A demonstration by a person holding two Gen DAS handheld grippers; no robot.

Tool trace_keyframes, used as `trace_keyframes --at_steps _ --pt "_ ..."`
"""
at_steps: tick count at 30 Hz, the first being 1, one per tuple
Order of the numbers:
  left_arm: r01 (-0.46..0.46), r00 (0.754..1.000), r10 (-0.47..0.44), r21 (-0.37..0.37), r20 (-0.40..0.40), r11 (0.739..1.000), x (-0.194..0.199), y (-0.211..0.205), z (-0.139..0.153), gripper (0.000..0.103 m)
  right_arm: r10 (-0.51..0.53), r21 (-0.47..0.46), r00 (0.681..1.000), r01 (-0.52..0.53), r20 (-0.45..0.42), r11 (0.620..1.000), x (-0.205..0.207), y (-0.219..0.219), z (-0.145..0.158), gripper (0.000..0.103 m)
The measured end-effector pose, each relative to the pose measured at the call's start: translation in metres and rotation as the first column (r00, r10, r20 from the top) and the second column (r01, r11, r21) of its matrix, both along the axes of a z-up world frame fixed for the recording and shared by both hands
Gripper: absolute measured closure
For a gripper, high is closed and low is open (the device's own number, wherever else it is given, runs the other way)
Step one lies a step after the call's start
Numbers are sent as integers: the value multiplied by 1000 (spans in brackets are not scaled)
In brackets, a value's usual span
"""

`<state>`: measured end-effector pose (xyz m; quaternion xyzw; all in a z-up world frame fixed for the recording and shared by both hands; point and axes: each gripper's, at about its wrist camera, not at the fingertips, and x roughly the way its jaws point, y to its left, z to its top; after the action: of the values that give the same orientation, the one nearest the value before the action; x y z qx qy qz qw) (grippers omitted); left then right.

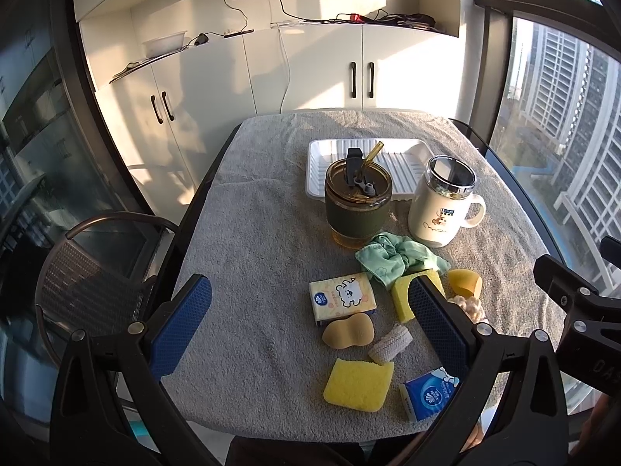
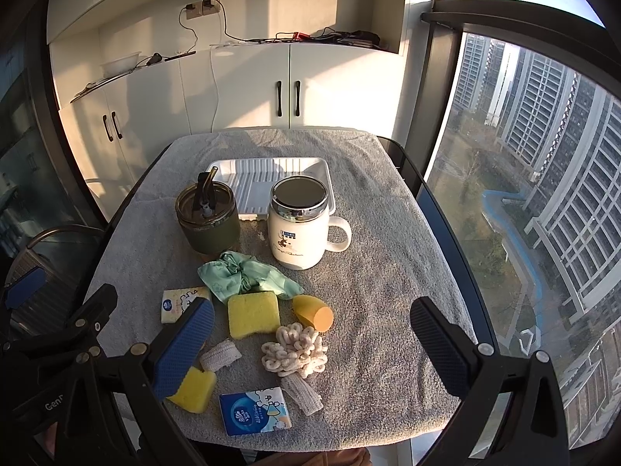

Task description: Organize soft objects

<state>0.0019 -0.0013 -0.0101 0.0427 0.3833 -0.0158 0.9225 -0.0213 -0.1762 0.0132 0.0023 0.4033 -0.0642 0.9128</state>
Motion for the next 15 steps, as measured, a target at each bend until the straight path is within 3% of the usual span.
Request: trace_keyframes --at_steps 15 --pt "16 998 -15 19 -61 1000 1 -3 -24 0 3 -2 999 -3 -40 1000 2 0 -14 0"
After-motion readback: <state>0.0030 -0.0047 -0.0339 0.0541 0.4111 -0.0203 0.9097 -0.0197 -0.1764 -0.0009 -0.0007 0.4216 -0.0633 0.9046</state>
